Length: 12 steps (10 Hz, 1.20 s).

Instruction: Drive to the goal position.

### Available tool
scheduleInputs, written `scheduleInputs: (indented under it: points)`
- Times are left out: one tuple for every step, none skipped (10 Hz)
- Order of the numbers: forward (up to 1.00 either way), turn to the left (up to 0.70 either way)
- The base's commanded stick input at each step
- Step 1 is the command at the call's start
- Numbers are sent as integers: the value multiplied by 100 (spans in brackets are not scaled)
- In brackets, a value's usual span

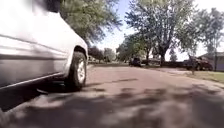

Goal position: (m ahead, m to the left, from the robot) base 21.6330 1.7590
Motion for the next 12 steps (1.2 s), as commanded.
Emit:
scheduleInputs:
  points:
    - [100,14]
    - [100,6]
    - [100,0]
    - [100,0]
    - [100,0]
    - [100,0]
    - [100,0]
    - [100,0]
    - [100,0]
    - [100,0]
    - [100,5]
    - [100,5]
